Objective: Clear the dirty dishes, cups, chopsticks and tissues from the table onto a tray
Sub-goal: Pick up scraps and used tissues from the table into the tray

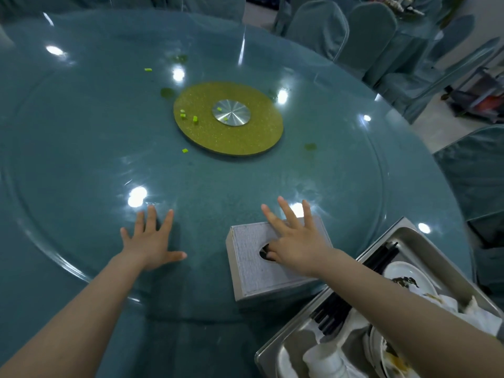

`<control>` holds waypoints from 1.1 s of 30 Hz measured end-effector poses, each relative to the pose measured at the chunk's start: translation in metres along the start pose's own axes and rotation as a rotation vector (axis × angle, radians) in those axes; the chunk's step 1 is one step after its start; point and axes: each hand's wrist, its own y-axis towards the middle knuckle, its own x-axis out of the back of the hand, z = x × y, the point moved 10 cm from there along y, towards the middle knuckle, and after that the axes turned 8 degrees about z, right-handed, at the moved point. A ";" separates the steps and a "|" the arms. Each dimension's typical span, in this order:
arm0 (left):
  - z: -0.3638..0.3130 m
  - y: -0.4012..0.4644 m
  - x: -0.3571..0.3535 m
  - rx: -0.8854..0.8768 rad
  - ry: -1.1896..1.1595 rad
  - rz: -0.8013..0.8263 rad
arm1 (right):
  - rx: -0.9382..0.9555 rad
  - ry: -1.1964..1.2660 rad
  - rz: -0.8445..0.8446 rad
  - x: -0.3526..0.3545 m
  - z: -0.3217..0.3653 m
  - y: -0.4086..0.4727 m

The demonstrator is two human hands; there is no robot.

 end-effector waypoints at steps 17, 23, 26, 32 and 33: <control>0.000 0.016 -0.025 -0.069 -0.067 0.030 | 0.209 -0.687 -0.184 0.004 0.006 0.012; -0.001 0.019 -0.028 -0.072 -0.059 0.034 | 0.326 -0.561 -0.314 0.004 0.011 0.016; 0.000 0.020 -0.029 -0.070 -0.053 0.033 | 0.350 -0.505 -0.323 0.005 0.012 0.018; -0.001 0.021 -0.030 -0.078 -0.059 0.021 | 0.390 -0.444 -0.333 0.007 0.012 0.016; -0.001 0.021 -0.030 -0.077 -0.059 0.023 | 0.395 -0.431 -0.329 0.008 0.013 0.015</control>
